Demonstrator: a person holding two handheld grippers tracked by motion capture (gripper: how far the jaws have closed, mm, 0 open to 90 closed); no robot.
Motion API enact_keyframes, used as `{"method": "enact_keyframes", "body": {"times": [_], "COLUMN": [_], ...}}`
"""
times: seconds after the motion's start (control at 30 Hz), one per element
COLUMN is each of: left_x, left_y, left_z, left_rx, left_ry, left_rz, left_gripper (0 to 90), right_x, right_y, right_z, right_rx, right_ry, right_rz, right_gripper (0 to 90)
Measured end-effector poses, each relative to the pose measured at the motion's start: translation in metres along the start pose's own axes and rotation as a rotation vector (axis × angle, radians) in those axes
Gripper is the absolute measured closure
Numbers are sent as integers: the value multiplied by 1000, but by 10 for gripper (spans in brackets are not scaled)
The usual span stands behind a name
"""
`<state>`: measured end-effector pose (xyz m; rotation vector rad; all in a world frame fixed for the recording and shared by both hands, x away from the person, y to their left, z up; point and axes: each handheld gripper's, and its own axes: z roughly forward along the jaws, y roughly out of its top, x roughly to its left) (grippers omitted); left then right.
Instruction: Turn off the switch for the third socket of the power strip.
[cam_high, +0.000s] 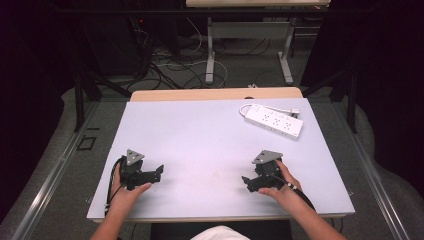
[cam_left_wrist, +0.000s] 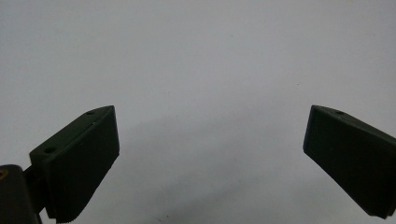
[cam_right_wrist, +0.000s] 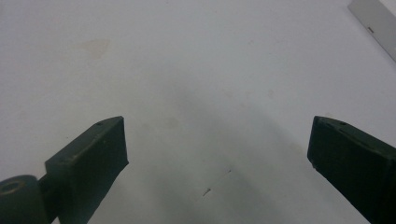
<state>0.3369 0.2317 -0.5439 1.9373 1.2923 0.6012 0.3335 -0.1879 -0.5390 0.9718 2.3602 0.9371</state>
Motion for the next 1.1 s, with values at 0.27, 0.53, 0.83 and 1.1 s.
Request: {"method": "enact_keyframes", "body": {"times": [0.27, 0.53, 0.83, 1.1], "left_x": [0, 0, 1, 1], "left_y": [0, 0, 0, 0], "left_z": [0, 0, 0, 0], "left_rx": [-1, 1, 1, 2], "left_ry": [-2, -1, 1, 1], "left_rz": [-1, 1, -1, -1], "left_gripper": [33, 33, 34, 33], "right_x": [6, 7, 6, 3], "right_y": [-4, -7, -12, -13], "right_z": [3, 4, 5, 5], "right_rx": [-25, -31, -20, -29], "right_ry": [-2, 13, 31, 27], "right_rz": [-13, 5, 33, 51], "right_gripper": [73, 91, 146, 146]}}
